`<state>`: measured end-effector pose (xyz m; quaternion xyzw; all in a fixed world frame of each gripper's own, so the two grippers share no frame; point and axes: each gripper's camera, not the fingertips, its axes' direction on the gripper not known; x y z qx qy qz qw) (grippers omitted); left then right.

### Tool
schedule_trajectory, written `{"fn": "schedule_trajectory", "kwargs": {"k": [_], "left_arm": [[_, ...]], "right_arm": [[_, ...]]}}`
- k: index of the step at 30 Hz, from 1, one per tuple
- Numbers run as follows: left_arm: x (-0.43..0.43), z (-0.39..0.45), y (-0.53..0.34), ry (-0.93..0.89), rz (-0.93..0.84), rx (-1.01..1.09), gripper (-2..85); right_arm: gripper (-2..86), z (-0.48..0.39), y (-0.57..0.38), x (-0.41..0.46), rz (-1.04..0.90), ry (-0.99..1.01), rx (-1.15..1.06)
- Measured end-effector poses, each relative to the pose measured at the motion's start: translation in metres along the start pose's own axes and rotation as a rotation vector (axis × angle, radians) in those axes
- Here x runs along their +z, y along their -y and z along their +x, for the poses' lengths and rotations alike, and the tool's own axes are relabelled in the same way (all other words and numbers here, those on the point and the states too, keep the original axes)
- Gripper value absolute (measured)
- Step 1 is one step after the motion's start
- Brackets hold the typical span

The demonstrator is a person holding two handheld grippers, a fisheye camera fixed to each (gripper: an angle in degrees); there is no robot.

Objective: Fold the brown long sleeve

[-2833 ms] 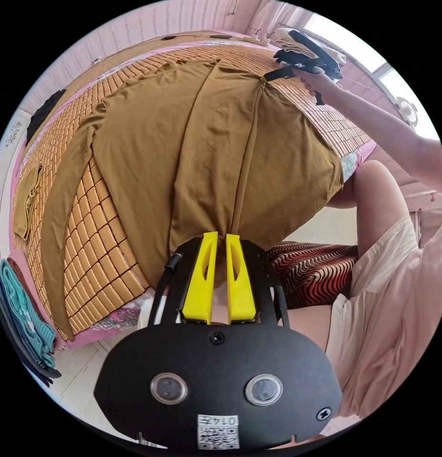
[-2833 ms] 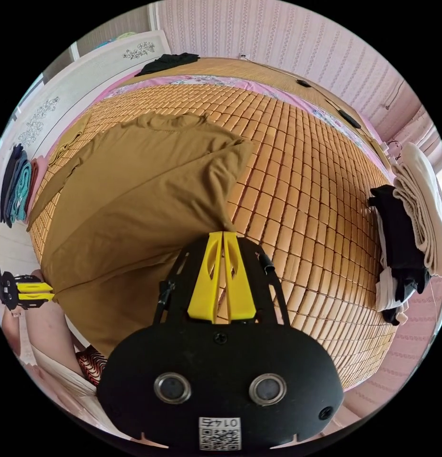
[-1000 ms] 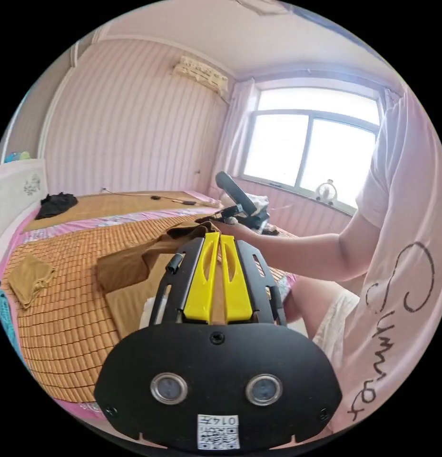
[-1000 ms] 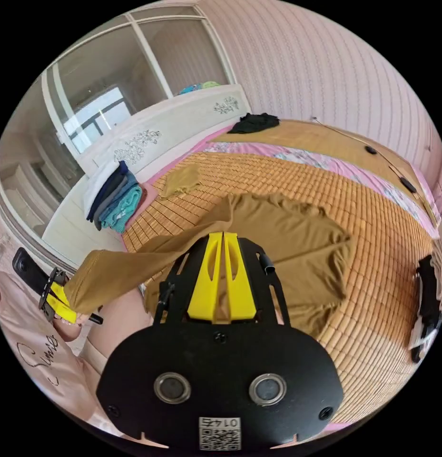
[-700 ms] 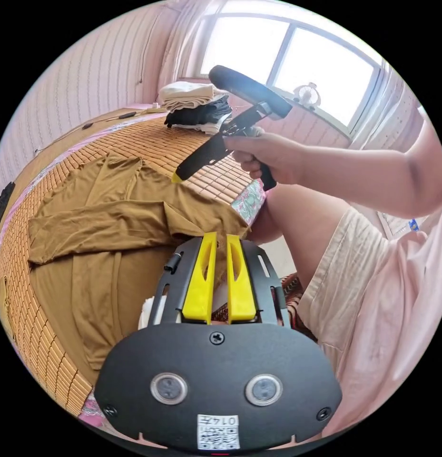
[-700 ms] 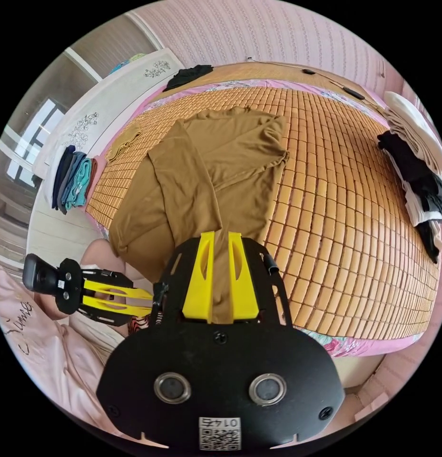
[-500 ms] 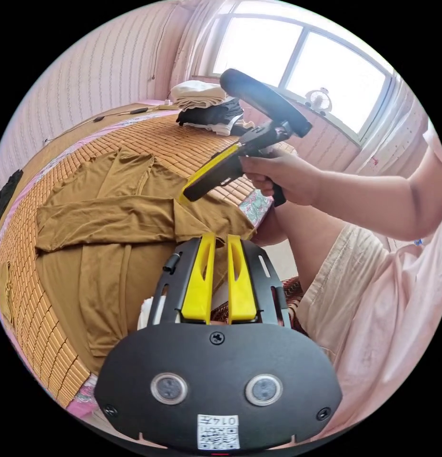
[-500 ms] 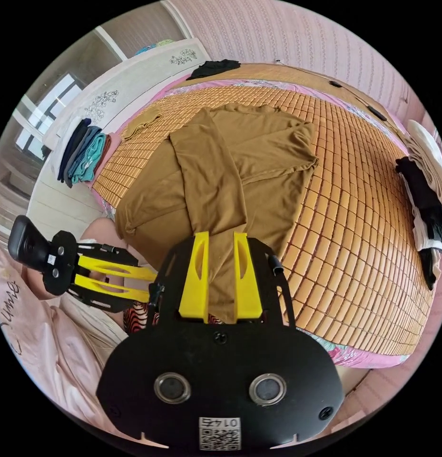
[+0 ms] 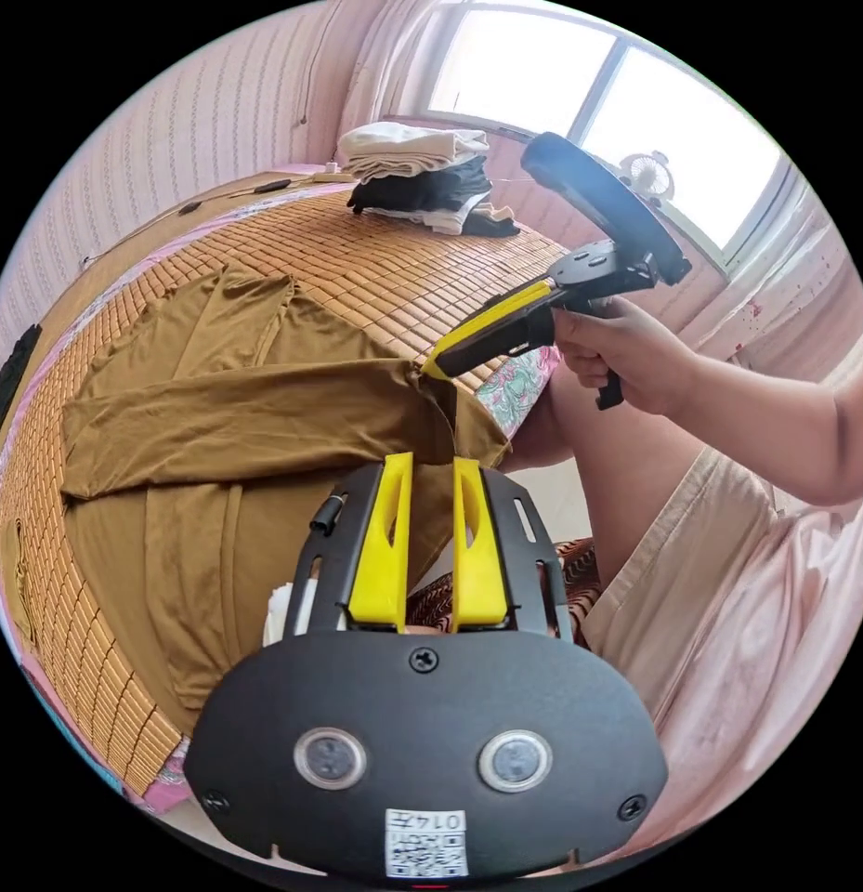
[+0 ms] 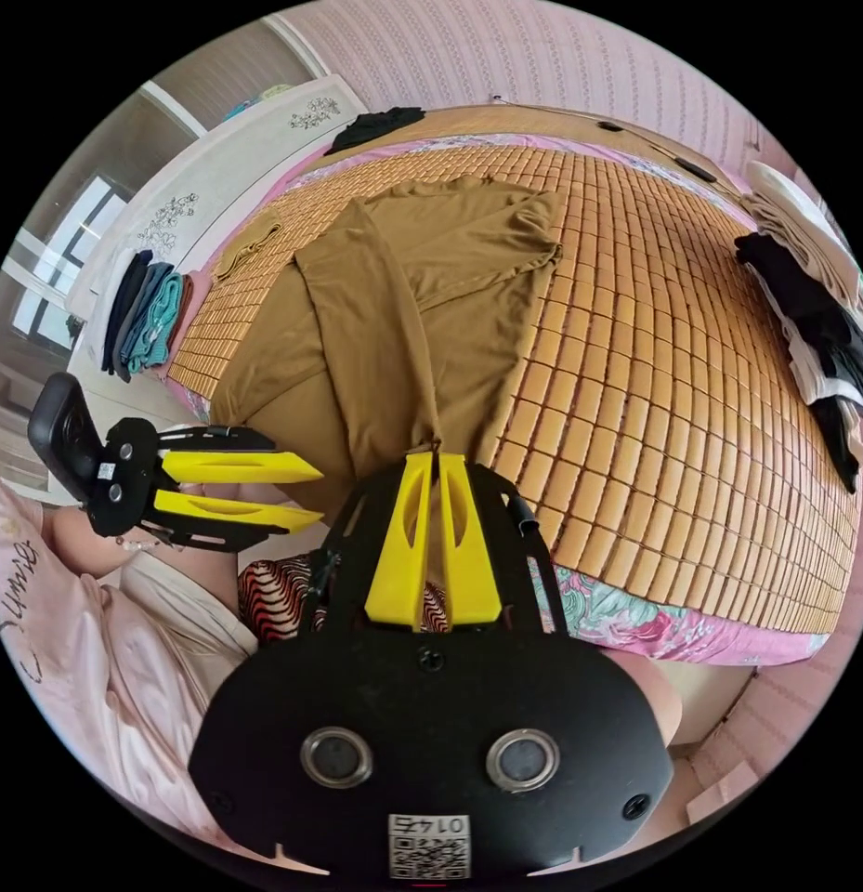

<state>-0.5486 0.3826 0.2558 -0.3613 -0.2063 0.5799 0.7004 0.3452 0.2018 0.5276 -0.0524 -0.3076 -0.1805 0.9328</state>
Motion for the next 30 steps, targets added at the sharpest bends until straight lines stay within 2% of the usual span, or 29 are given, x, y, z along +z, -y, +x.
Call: {"fn": "schedule_trajectory", "kwargs": {"k": [4,7,10,14,21,24,30], "left_arm": [[0.038,0.015,0.035,0.068,-0.096,0.108,6.7],[0.062,0.015,0.048,0.125,-0.195,0.164,1.6],[0.051,0.011,0.051,0.115,-0.171,0.210,-0.5],[0.019,-0.001,0.046,-0.026,-0.076,0.226,-0.3],[0.012,-0.052,0.033,-0.135,-0.113,0.111,4.6],[-0.028,-0.100,0.019,-0.082,-0.064,0.054,4.8],[-0.098,-0.300,0.011,0.180,0.066,-0.240,1.3]], "right_arm": [[0.6,0.012,-0.004,-0.018,0.003,0.051,0.039],[0.7,0.009,0.000,-0.023,-0.009,0.060,0.035],[0.8,0.010,0.003,-0.031,-0.026,0.064,0.046],[1.4,0.014,0.004,-0.041,-0.082,0.077,0.056],[5.4,0.018,0.008,-0.044,-0.158,0.083,0.058],[6.3,0.022,0.026,-0.065,-0.126,0.018,0.001],[8.3,0.033,0.139,-0.089,0.105,-0.069,-0.145]]}}
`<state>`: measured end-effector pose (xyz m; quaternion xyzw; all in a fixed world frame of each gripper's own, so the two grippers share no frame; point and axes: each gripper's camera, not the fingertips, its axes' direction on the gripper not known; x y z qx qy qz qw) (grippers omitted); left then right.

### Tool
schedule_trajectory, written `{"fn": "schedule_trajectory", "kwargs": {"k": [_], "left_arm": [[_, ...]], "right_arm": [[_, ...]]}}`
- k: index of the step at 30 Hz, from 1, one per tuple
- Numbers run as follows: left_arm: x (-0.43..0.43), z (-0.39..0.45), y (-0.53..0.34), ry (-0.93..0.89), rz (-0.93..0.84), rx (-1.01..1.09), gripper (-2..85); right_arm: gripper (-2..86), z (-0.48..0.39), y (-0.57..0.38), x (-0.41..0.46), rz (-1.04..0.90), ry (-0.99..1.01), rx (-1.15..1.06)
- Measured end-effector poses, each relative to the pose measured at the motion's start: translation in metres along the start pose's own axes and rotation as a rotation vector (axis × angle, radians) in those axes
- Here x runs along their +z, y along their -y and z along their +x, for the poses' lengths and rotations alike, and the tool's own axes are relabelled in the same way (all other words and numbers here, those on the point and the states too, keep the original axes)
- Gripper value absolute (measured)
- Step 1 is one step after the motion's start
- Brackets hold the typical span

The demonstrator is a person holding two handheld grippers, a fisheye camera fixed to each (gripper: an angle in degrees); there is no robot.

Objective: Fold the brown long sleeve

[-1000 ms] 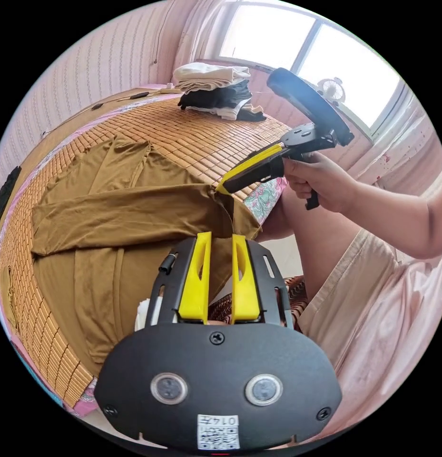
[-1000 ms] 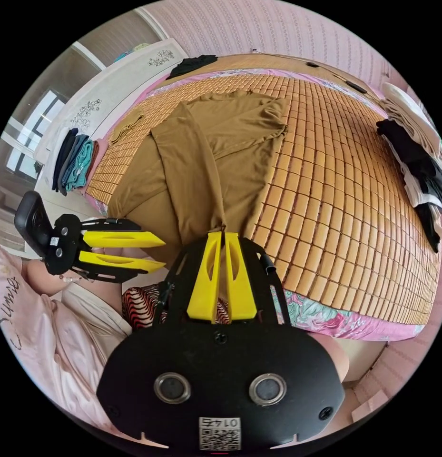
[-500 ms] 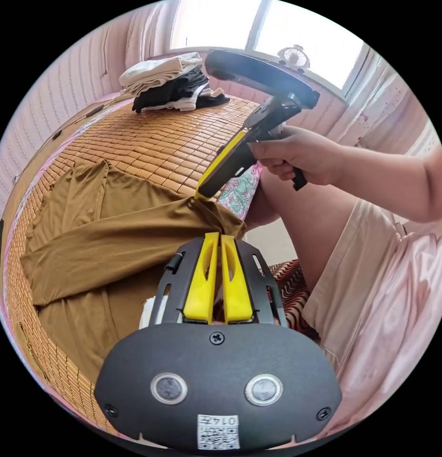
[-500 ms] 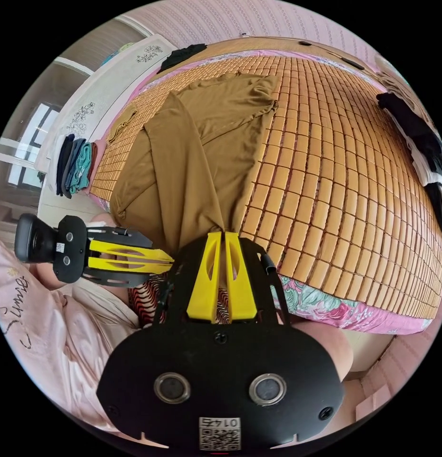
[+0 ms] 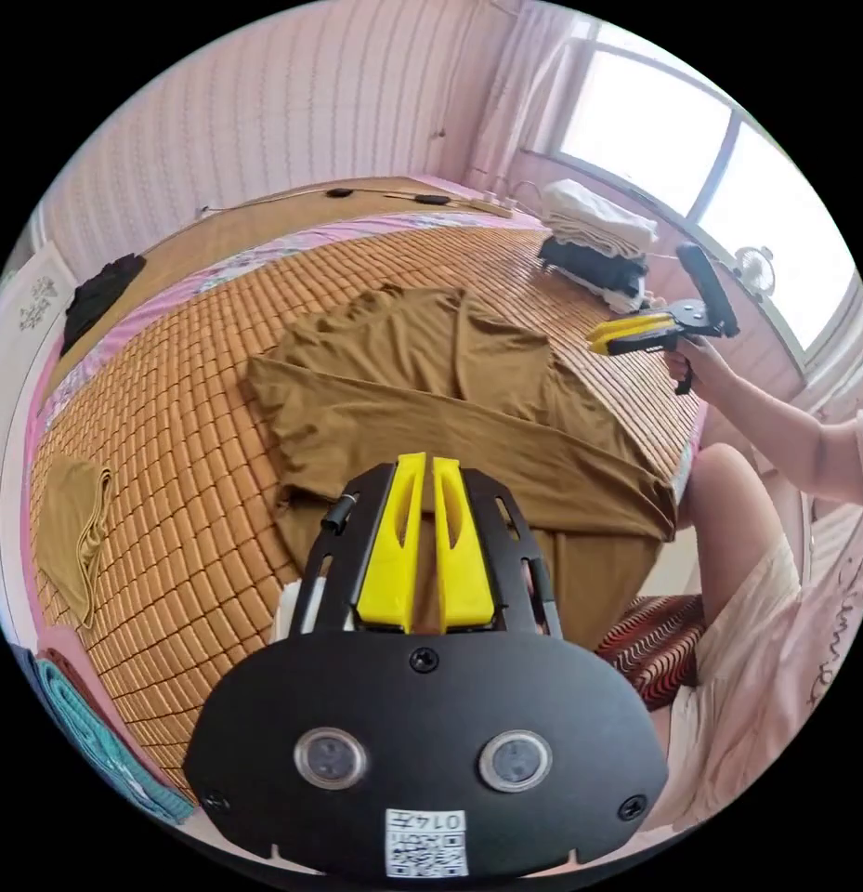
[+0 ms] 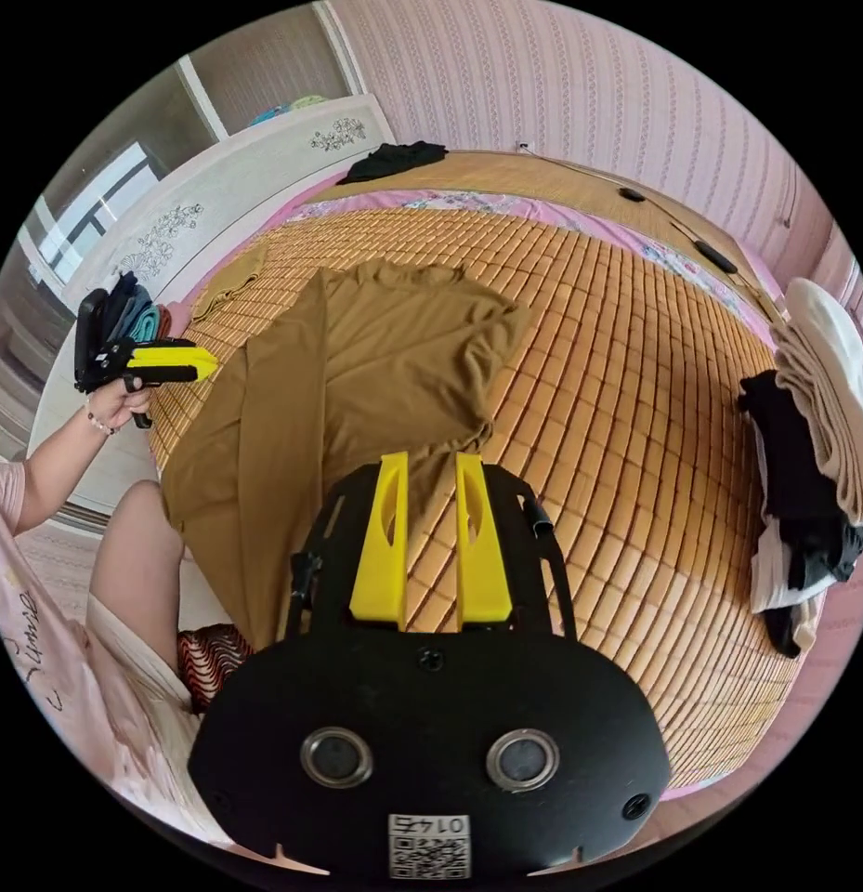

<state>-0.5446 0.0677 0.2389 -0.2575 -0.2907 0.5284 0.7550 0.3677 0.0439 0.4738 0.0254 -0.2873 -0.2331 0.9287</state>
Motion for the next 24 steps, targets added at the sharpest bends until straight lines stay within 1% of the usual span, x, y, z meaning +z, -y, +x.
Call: {"fn": "schedule_trajectory", "kwargs": {"k": [2,5,6,8,10,11,13,14,16,18,21,24], "left_arm": [[0.002,-0.077,0.021,0.022,0.034,-0.151,2.3],[0.019,-0.148,0.039,0.040,0.026,-0.310,6.3],[0.024,-0.159,0.042,0.036,0.019,-0.331,7.0],[0.046,-0.193,0.050,0.001,-0.033,-0.411,9.7],[0.062,-0.207,0.056,-0.063,-0.063,-0.430,9.3],[0.068,-0.214,0.059,-0.053,-0.080,-0.435,6.5],[0.067,-0.220,0.064,0.005,-0.048,-0.410,2.0],[0.064,-0.227,0.066,0.036,-0.029,-0.423,0.1],[0.062,-0.240,0.070,-0.009,0.000,-0.448,-0.5],[0.058,-0.249,0.073,-0.025,0.026,-0.469,-0.8],[0.050,-0.254,0.081,0.019,0.049,-0.459,-0.9],[0.037,-0.258,0.089,0.046,0.113,-0.479,-1.0]], "right_arm": [[9.3,0.019,0.052,0.019,0.027,-0.040,0.016],[11.9,0.051,0.104,0.046,0.016,-0.008,0.111],[12.3,0.057,0.112,0.051,0.014,-0.008,0.131],[12.1,0.075,0.134,0.066,0.008,-0.026,0.194],[9.3,0.083,0.144,0.076,-0.018,-0.025,0.216],[6.7,0.084,0.148,0.079,-0.034,-0.039,0.221],[2.6,0.085,0.150,0.076,-0.025,-0.082,0.199],[0.8,0.088,0.151,0.073,-0.019,-0.053,0.182],[0.0,0.096,0.151,0.065,0.012,0.034,0.182],[-0.3,0.101,0.153,0.057,0.035,0.040,0.194],[-0.5,0.103,0.164,0.047,0.041,-0.011,0.190],[-0.3,0.106,0.177,0.037,0.063,-0.053,0.218]]}}
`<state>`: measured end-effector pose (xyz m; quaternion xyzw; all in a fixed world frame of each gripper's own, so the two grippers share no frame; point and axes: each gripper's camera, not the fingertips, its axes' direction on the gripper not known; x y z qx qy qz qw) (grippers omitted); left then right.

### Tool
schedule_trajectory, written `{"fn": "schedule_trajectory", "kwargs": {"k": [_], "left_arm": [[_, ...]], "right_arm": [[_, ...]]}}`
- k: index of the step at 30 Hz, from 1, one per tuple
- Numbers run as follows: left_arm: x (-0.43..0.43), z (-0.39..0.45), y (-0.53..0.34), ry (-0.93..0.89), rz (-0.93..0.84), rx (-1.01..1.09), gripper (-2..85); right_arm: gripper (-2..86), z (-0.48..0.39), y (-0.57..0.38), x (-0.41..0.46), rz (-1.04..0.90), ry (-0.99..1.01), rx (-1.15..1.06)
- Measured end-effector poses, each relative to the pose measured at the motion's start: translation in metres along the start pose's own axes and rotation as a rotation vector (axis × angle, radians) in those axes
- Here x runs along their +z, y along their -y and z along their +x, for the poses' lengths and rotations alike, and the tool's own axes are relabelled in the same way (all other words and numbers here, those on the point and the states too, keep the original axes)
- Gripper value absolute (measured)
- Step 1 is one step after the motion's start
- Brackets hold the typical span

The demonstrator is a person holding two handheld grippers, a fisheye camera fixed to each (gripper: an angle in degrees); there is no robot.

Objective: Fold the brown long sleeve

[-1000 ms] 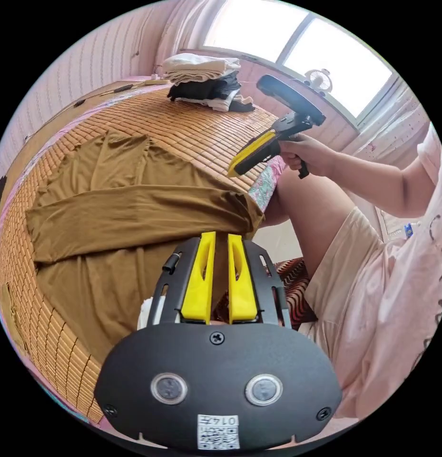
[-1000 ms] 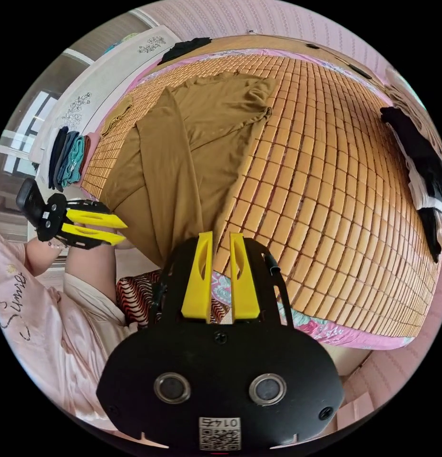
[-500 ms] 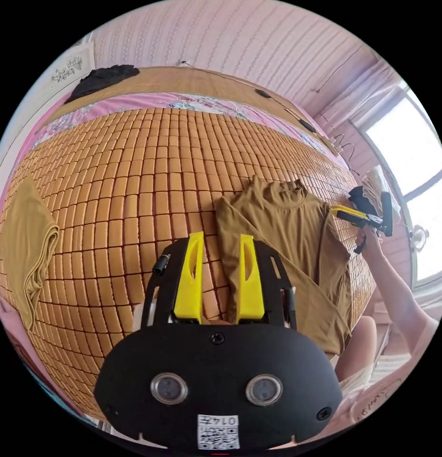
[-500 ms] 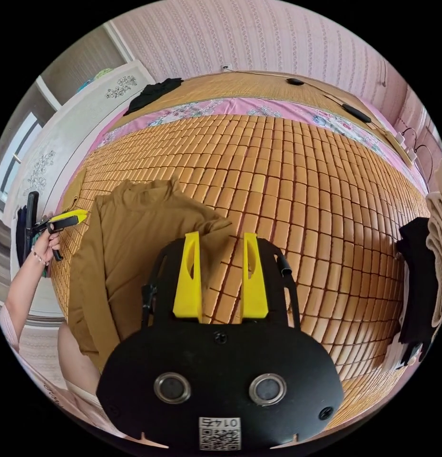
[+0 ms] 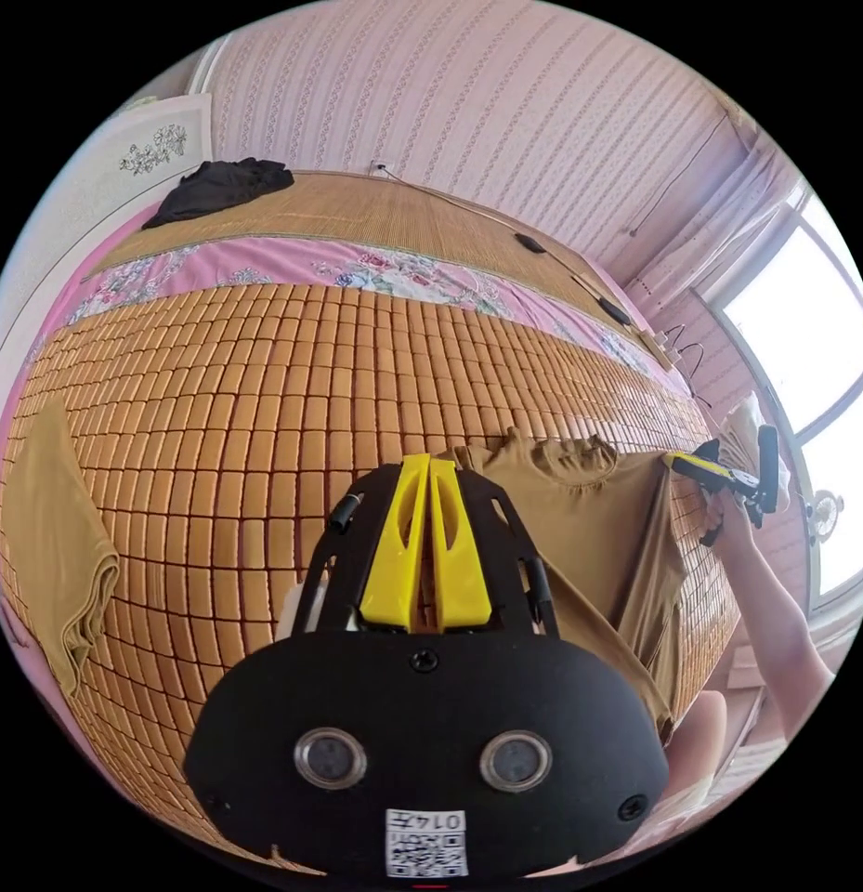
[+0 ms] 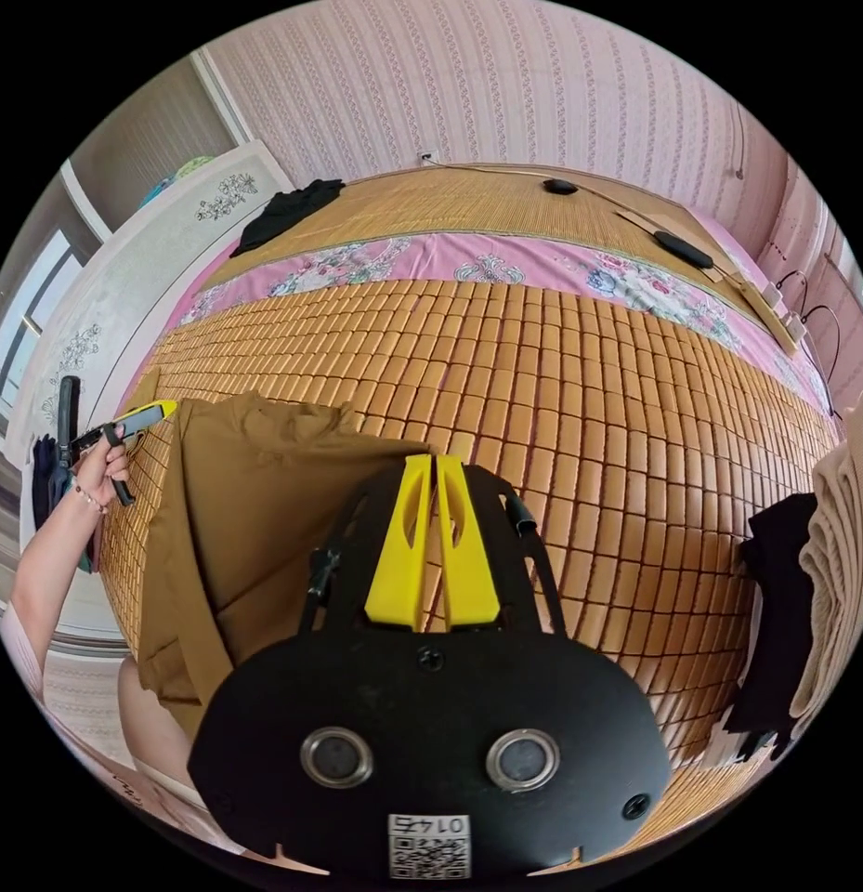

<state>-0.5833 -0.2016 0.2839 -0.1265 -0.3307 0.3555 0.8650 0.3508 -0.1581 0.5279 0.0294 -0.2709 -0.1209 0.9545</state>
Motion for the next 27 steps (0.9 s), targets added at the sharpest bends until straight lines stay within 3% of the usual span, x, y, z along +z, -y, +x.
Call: {"fn": "schedule_trajectory", "kwargs": {"k": [9,16,19,23,27], "left_arm": [[-0.059,0.010,-0.003,-0.056,0.092,0.119,-1.0],[-0.140,0.015,-0.111,-0.111,0.030,0.311,-1.0],[-0.165,0.017,-0.179,-0.154,-0.009,0.336,-1.0],[-0.137,0.009,-0.263,-0.182,-0.167,0.228,-1.0],[-0.103,0.004,-0.299,-0.123,-0.231,0.149,-1.0]], "right_arm": [[-0.1,-0.004,-0.008,-0.057,0.082,0.041,-0.022],[0.1,-0.032,-0.130,-0.148,0.139,0.205,-0.186],[0.2,-0.042,-0.194,-0.158,0.070,0.276,-0.181],[0.4,-0.048,-0.277,-0.100,-0.175,0.269,-0.061],[0.4,-0.048,-0.309,-0.073,-0.185,0.262,0.045]]}}
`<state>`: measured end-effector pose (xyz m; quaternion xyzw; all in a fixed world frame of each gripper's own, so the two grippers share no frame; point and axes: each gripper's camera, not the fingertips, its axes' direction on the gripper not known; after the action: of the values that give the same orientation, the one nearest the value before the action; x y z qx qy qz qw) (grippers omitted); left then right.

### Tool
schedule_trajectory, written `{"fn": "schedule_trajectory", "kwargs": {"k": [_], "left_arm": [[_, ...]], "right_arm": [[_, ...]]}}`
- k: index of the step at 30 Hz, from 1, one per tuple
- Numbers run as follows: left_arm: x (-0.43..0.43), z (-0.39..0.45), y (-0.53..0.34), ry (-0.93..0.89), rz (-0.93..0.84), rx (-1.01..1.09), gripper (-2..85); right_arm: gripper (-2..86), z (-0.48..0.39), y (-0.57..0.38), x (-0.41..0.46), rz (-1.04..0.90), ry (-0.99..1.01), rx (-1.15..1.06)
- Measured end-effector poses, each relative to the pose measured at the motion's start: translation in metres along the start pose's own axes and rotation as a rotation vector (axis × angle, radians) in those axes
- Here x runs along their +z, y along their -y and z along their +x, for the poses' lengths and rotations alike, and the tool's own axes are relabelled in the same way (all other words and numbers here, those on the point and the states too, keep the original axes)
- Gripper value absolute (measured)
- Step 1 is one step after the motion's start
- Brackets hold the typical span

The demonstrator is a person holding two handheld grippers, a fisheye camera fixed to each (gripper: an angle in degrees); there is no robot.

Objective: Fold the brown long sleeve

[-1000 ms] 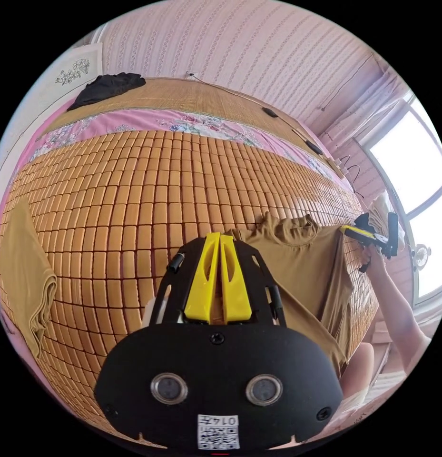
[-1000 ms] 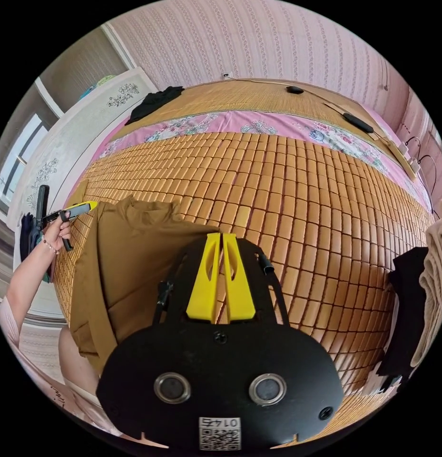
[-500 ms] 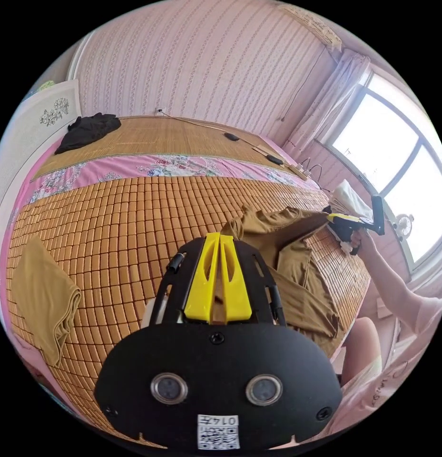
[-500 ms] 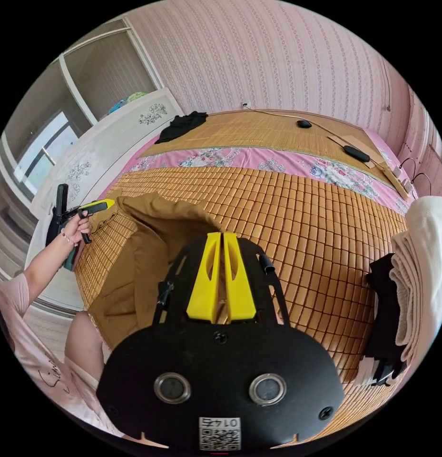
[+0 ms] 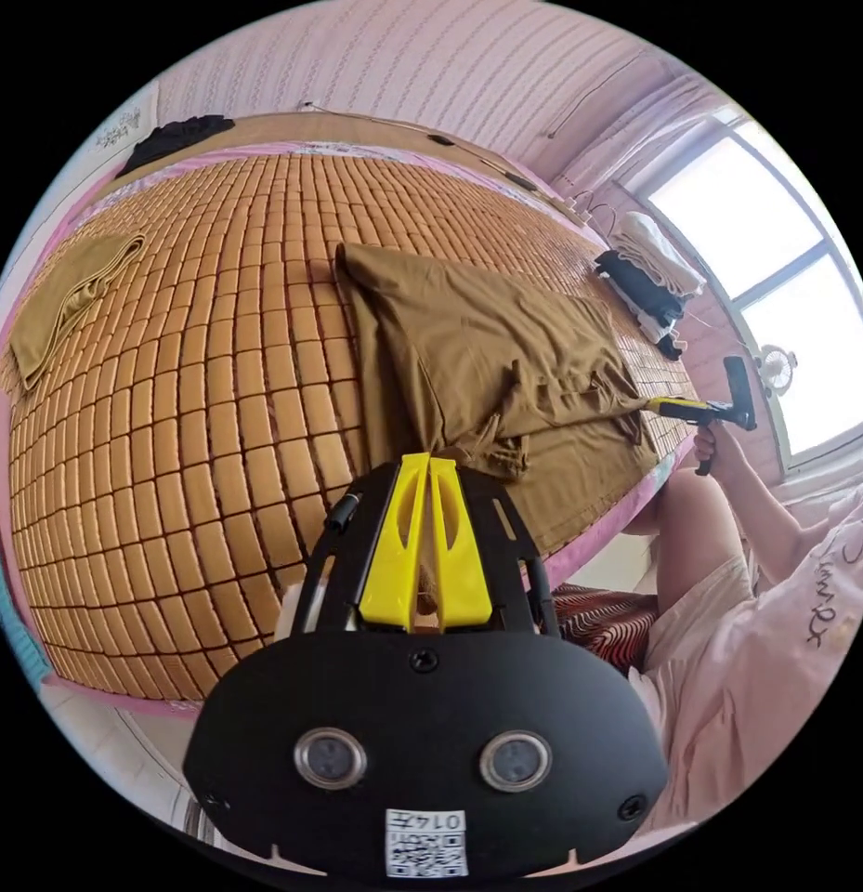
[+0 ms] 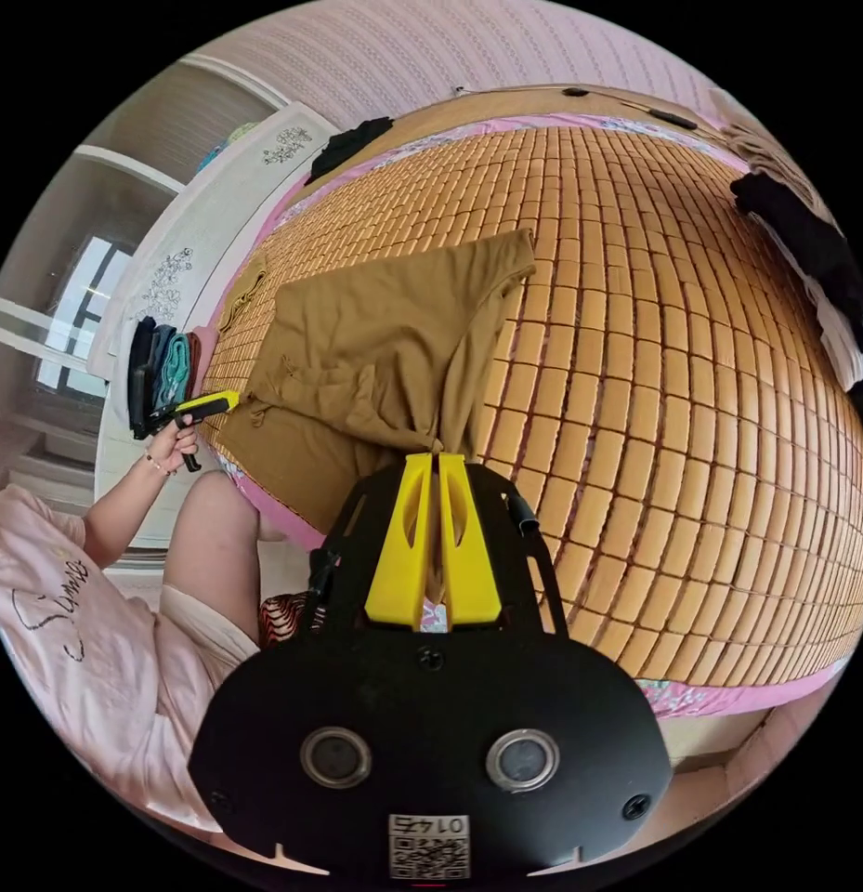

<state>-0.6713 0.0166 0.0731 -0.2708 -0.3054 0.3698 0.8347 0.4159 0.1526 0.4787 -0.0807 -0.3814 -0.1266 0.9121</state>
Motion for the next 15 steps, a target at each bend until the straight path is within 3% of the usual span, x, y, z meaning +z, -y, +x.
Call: {"fn": "schedule_trajectory", "kwargs": {"k": [4,9,15], "left_arm": [[-0.027,-0.002,0.000,-0.038,0.104,-0.053,-1.0],[-0.062,0.012,-0.008,-0.041,0.147,0.007,-1.0],[-0.003,0.016,-0.021,0.092,-0.068,-0.030,-1.0]], "right_arm": [[0.4,-0.009,-0.006,-0.032,0.153,0.020,-0.001],[0.6,-0.023,-0.016,-0.036,0.133,-0.044,-0.068],[1.3,-0.008,-0.017,0.040,-0.083,-0.163,-0.048]]}}
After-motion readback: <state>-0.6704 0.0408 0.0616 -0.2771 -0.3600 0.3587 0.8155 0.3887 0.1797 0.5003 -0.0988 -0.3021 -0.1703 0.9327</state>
